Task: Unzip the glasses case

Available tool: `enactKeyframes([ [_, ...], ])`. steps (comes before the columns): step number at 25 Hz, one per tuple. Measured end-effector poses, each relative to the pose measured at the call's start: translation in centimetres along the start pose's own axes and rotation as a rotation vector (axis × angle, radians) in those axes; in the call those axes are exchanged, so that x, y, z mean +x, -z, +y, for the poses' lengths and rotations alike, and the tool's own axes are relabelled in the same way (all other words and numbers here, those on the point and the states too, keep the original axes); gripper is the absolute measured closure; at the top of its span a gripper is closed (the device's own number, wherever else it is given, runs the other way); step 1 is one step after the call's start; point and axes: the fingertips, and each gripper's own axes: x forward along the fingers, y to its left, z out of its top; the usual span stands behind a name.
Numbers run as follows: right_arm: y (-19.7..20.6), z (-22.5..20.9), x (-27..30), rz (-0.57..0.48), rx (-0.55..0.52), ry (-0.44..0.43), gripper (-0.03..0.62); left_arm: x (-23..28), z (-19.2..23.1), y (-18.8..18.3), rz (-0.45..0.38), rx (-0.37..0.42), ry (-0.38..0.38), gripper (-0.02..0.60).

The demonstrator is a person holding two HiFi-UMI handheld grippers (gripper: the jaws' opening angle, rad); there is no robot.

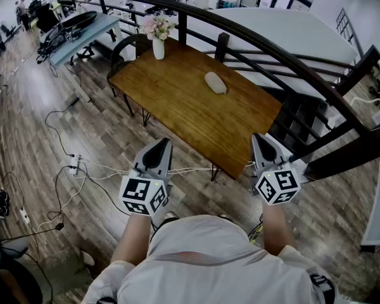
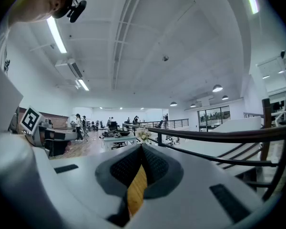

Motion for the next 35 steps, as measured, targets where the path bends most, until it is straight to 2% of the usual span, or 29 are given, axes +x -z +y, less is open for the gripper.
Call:
enactKeyframes([
  [18, 0.2, 2.0, -0.3, 0.019, -0.01, -0.025, 0.543, -2.0, 0.4, 0.3, 0.001, -0.019, -0.014, 0.552],
  [22, 0.4, 3.1, -0.1, 0.007, 0.022, -0.054, 0.543, -2.6, 1.1, 0.8, 0.01, -0.035, -0.016, 0.552],
  [35, 2.6, 10.9, 3.3, -0.016, 0.037, -0.093, 0.543, -9.4, 10.0, 2.4, 0.051, -0.028, -0.068, 0.552],
])
